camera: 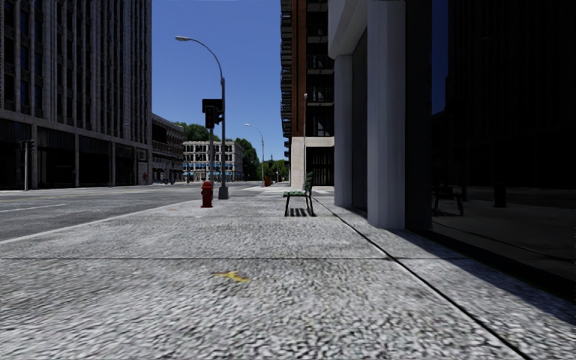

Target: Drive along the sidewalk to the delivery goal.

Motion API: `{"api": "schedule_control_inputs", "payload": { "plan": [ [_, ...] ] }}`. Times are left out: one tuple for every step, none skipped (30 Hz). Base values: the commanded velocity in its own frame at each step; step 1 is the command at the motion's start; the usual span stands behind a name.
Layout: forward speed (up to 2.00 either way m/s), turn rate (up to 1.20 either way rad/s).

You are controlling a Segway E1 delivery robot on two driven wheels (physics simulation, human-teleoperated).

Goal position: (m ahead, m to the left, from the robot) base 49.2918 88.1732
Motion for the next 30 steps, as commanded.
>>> {"api": "schedule_control_inputs", "payload": {
  "plan": [
    [1.81,0.09],
    [1.81,0.53],
    [1.81,0.99],
    [1.81,1.2],
    [1.81,1.2],
    [1.81,1.2],
    [1.81,1.01],
    [1.81,0.77],
    [1.81,0.52],
    [1.81,0.18],
    [1.81,0.12],
    [1.81,0.12],
    [1.81,0.09],
    [1.81,0.07],
    [1.81,0.06],
    [1.81,0.06],
    [1.81,0.05],
    [1.81,0.05],
    [1.81,0.05],
    [1.81,0.05],
    [1.81,0.05],
    [1.81,0.05],
    [1.81,0.05],
    [1.81,0.05],
    [1.81,0.05],
    [1.81,0.05],
    [1.81,0.05],
    [1.81,0.05],
    [1.81,0.05],
    [1.81,0.05]
  ]
}}
